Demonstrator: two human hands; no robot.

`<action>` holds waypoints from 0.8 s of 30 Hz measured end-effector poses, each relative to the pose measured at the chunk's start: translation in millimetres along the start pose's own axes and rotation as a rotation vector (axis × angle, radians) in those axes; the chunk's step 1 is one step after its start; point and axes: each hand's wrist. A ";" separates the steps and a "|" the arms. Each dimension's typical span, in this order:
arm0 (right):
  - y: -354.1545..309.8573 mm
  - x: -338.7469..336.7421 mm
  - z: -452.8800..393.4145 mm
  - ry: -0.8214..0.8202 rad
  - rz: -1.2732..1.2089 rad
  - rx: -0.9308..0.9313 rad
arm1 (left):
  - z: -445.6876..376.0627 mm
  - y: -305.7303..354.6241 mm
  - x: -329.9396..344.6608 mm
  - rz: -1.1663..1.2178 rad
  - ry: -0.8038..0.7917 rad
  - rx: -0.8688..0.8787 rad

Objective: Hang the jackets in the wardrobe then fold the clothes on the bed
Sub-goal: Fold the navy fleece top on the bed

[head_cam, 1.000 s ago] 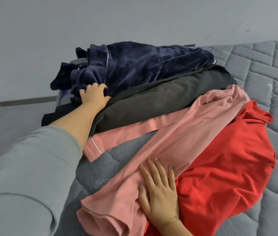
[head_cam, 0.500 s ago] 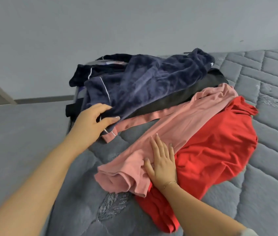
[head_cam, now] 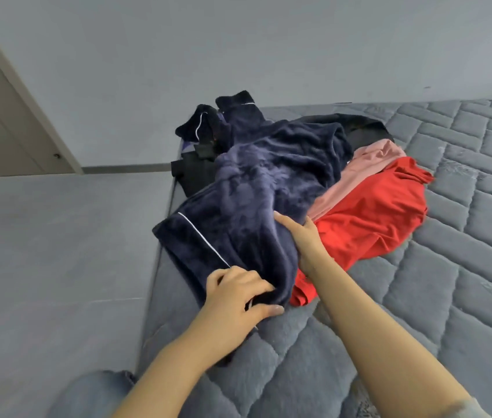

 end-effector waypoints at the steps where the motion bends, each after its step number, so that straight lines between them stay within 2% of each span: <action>1: -7.2 -3.8 10.2 0.013 0.045 -0.015 | 2.3 13.4 5.3 0.010 -0.033 0.018; 4: -21.6 -34.2 50.6 0.027 0.157 -0.099 | 10.9 37.1 13.0 0.082 -0.211 -0.002; 8: -12.9 -110.5 120.4 0.031 0.148 -0.113 | 24.9 59.8 14.1 0.448 -0.422 -0.134; 9: -2.7 -128.0 139.2 0.047 0.135 -0.094 | 24.3 64.4 16.9 0.532 -0.386 -0.139; 11: 23.9 -157.4 174.2 0.076 0.133 -0.024 | 14.3 70.5 24.7 0.598 -0.178 -0.179; 15: 65.9 -188.9 224.6 0.169 0.033 0.165 | -18.3 62.7 46.4 0.496 0.282 -0.341; 17: 74.6 -189.3 243.3 0.150 0.055 0.183 | -35.3 55.3 58.4 0.570 0.408 -0.436; 18: 78.6 -186.7 251.7 0.115 0.112 0.171 | -44.8 52.7 64.2 0.597 0.420 -0.464; 21: 83.5 -174.2 271.0 -0.026 0.253 0.230 | -73.2 48.8 84.4 0.526 0.266 -0.529; 24: 79.6 -176.5 273.5 -0.093 0.345 0.280 | -81.4 40.7 103.1 -0.015 -0.017 -0.512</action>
Point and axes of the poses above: each hand's wrist, its own z-axis away from the middle knuckle, its own x-axis out of the palm, y = z × x, and after that the axes turned 4 degrees about x, right-handed
